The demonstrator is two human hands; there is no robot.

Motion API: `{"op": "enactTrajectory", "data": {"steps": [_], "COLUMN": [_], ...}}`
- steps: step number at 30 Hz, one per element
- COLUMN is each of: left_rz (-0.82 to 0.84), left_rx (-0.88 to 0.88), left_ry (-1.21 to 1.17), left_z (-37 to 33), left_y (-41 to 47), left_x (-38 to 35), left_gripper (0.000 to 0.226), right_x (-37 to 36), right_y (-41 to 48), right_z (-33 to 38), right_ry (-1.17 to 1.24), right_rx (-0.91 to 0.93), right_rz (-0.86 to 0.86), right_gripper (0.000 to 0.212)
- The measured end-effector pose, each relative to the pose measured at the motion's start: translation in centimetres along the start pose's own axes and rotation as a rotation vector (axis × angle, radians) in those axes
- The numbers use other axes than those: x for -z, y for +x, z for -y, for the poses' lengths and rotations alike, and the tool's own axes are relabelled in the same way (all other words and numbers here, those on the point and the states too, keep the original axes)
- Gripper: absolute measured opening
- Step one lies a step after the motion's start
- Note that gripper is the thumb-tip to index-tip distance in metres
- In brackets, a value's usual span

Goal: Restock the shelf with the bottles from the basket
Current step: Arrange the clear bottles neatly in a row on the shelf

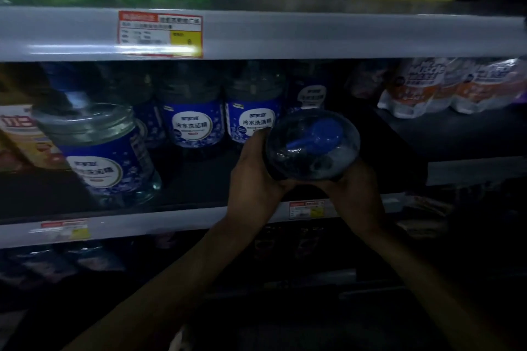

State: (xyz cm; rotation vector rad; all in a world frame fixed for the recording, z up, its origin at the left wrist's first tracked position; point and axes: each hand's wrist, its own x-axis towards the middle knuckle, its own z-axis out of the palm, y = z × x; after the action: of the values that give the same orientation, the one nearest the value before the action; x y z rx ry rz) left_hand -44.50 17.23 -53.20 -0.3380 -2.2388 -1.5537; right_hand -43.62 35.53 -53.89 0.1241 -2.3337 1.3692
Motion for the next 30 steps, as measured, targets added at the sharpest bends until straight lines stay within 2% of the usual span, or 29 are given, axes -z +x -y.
{"op": "enactTrajectory", "data": {"steps": [4,9,18,21,26,30], "left_rz": [0.007,0.022,0.038,0.051,0.010,0.014], "left_rx": [-0.046,-0.012,0.080,0.117,0.243,0.327], "left_ry": [0.011,-0.021,-0.139,-0.149,-0.216,-0.243], "left_z": [-0.5,0.1,0.8,1.2,1.8,2.0], "left_y": [1.5,3.4,5.6,6.0,5.4,3.5], "left_x": [-2.7,-5.1,-6.7,-6.7,-7.0,-7.1], "left_gripper": [0.091,0.088,0.085,0.083,0.065,0.059], "right_x": [1.8,3.0,3.1,3.1,3.1,3.5], "right_y": [1.5,3.5,6.5,7.2,7.0,6.1], "right_z": [-1.3,-1.3,-2.2,-2.5,-1.9,-1.7], "right_ry": [0.034,0.188,0.187,0.208,0.231,0.296], "right_rx": [-0.059,-0.138,-0.215,-0.262,-0.318,-0.504], "right_rz": [-0.054,-0.009,0.035,0.034,0.038,0.009], "right_gripper": [0.081,0.096,0.069,0.066,0.062,0.049]}}
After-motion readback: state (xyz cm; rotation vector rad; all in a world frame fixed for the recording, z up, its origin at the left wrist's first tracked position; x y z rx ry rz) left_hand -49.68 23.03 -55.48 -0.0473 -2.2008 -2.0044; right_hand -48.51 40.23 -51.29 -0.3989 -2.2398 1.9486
